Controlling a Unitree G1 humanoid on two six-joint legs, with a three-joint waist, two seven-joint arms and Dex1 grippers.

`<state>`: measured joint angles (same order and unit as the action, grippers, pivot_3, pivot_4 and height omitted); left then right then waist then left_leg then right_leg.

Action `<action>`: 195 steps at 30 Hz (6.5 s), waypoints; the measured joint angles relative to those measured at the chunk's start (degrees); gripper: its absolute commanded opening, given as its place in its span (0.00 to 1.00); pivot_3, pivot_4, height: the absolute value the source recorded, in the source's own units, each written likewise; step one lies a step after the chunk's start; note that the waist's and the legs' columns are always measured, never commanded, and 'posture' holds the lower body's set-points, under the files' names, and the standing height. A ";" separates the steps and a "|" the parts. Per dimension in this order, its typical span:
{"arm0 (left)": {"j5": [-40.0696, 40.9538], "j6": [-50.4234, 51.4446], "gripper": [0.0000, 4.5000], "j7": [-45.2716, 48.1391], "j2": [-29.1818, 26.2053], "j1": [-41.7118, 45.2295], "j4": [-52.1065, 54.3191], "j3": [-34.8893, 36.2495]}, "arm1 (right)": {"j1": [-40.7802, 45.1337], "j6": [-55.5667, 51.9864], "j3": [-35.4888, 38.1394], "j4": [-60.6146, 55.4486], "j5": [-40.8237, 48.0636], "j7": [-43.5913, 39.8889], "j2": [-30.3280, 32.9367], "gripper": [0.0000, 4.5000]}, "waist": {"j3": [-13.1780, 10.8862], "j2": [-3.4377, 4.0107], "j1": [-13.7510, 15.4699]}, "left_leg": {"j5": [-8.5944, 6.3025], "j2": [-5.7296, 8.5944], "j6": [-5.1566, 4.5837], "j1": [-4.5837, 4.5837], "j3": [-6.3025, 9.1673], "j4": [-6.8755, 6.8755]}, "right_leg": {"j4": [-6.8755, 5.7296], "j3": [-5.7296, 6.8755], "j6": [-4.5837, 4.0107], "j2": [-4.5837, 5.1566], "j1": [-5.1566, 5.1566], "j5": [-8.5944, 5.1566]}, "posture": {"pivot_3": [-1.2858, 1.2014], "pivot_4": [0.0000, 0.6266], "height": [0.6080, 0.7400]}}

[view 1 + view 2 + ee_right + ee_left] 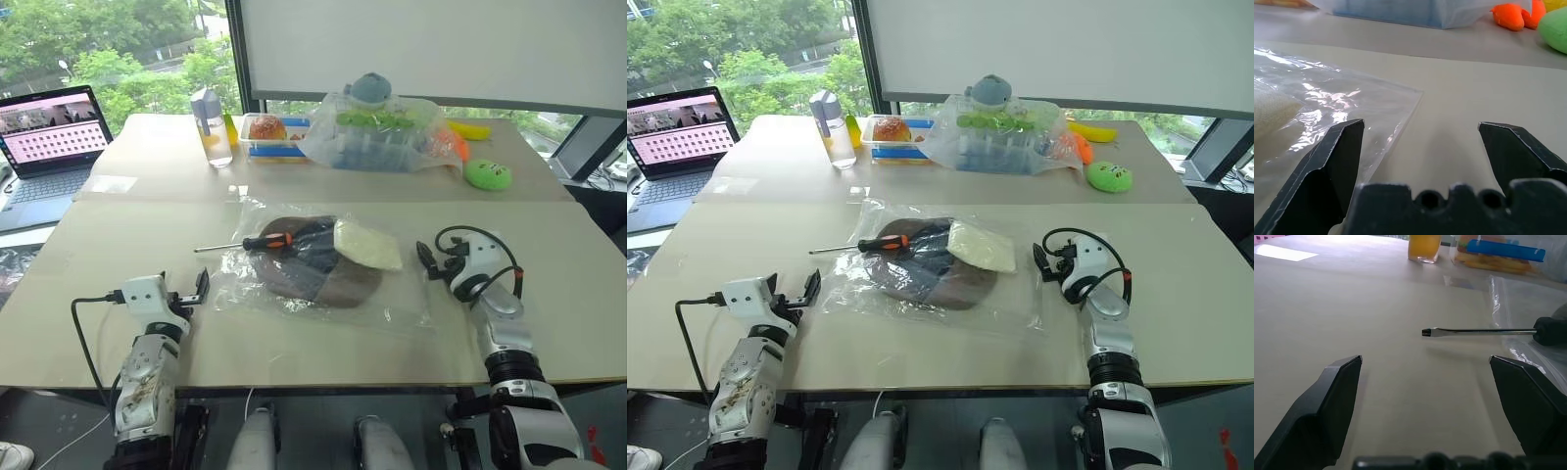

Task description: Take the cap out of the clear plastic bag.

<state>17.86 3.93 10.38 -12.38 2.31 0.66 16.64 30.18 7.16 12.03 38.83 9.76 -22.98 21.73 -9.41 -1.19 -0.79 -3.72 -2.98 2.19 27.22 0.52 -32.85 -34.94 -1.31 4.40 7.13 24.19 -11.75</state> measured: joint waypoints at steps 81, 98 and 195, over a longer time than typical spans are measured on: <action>-13.95 -4.64 0.23 15.86 -35.12 50.16 -75.61 -2.79 | 6.41 -55.65 -13.90 -55.77 25.22 -28.91 18.07 1.00 | -0.54 -0.67 2.11 | 0.01 -0.17 0.06 0.19 -0.06 -0.08 | -0.13 0.39 0.00 0.06 0.13 -0.07 | 0.52 0.24 1.00; -10.82 -4.91 0.99 13.60 -36.11 42.22 -73.49 2.32 | 9.75 -55.41 -15.27 -53.96 24.12 -30.53 21.01 1.00 | -0.38 -0.41 1.44 | 0.03 -0.37 0.09 0.15 -0.18 0.07 | -0.18 0.45 -0.10 -0.03 0.19 -0.12 | 0.52 0.24 1.00; 38.73 48.08 1.00 41.16 -40.24 19.40 21.75 0.68 | 17.60 -40.00 -13.70 -20.97 2.32 -46.84 30.94 0.99 | -0.63 -0.42 -1.54 | 0.14 -1.02 0.08 -0.09 -1.00 -0.09 | -0.94 0.21 -0.25 -0.19 0.14 -0.35 | 0.52 0.24 1.00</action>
<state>56.59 52.01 51.54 -52.61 21.71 22.41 17.32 47.78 -32.84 -1.67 17.87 12.08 -69.82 52.67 -10.04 -1.62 -2.33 -3.59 -3.99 2.27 27.14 -0.48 -32.94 -35.88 -1.10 4.14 6.94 24.33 -12.10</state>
